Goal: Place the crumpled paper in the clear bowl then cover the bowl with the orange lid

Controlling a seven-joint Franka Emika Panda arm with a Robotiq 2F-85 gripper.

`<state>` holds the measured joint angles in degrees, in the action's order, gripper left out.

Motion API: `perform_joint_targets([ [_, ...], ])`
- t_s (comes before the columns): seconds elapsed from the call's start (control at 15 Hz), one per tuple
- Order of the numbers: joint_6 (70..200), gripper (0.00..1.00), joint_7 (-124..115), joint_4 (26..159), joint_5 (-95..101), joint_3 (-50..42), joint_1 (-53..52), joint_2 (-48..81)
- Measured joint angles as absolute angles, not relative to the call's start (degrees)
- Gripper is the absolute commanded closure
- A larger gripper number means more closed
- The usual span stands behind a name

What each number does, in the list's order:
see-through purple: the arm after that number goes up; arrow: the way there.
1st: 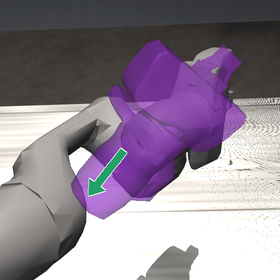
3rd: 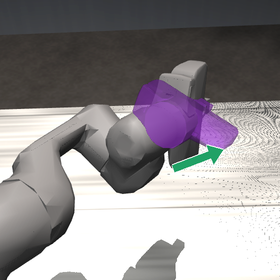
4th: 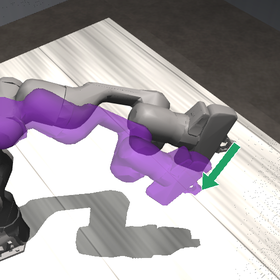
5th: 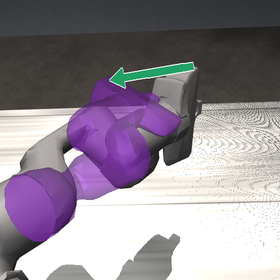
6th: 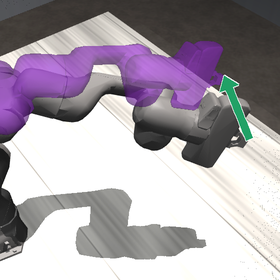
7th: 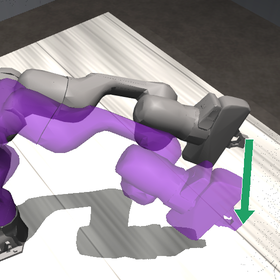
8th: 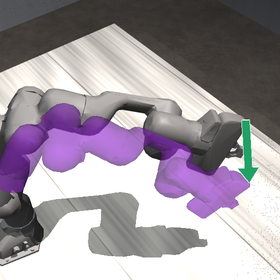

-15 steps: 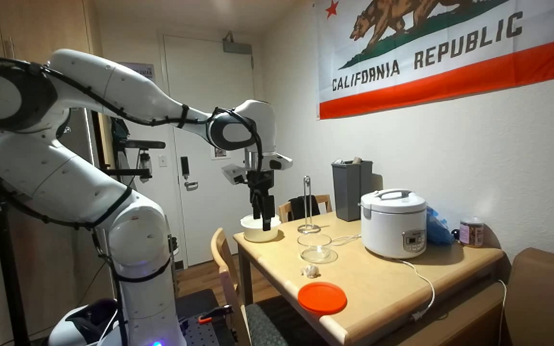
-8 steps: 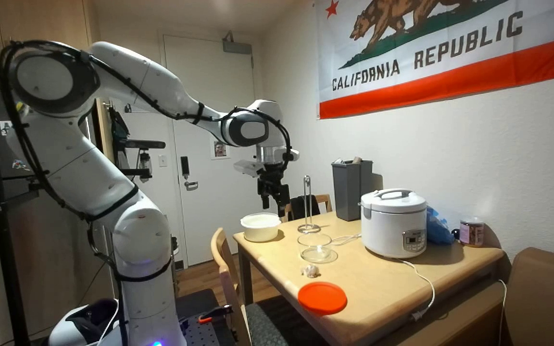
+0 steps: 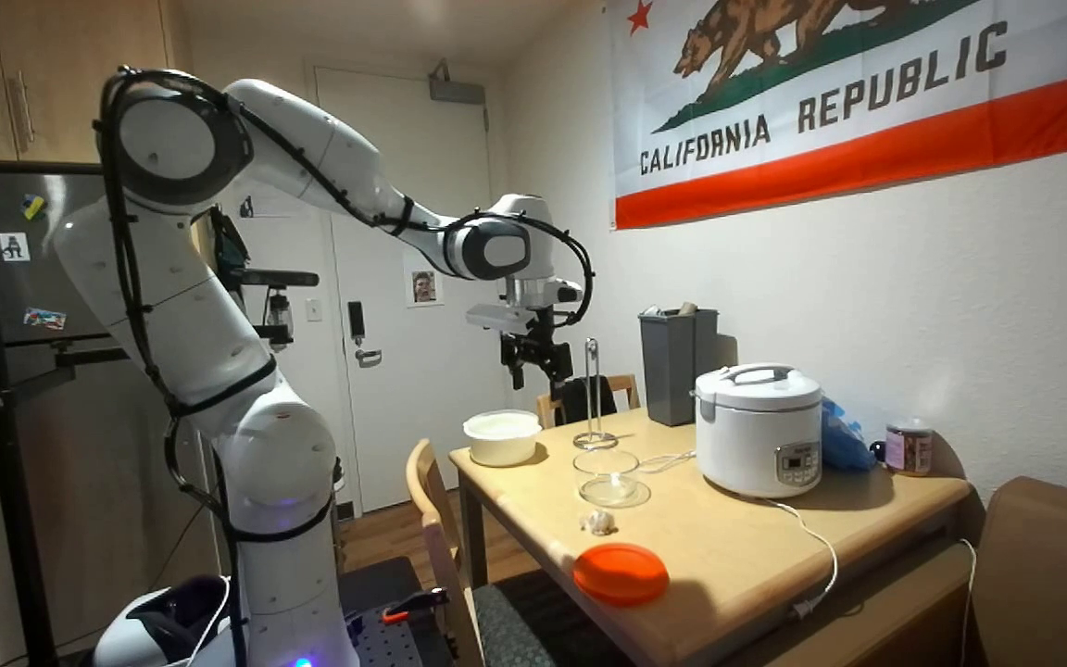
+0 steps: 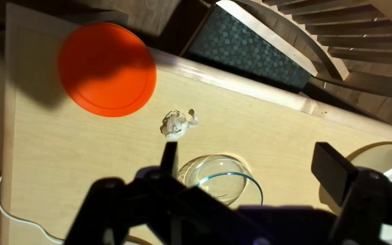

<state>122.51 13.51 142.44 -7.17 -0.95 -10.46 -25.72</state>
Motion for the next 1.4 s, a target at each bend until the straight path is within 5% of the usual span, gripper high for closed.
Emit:
perform_joint_targets([
  [0.4,124.12,0.0,13.53,142.32,-7.18,-0.58,-10.46,-23.24],
  [1.4,120.31,0.0,18.91,126.91,-6.12,2.77,-9.82,6.62],
])
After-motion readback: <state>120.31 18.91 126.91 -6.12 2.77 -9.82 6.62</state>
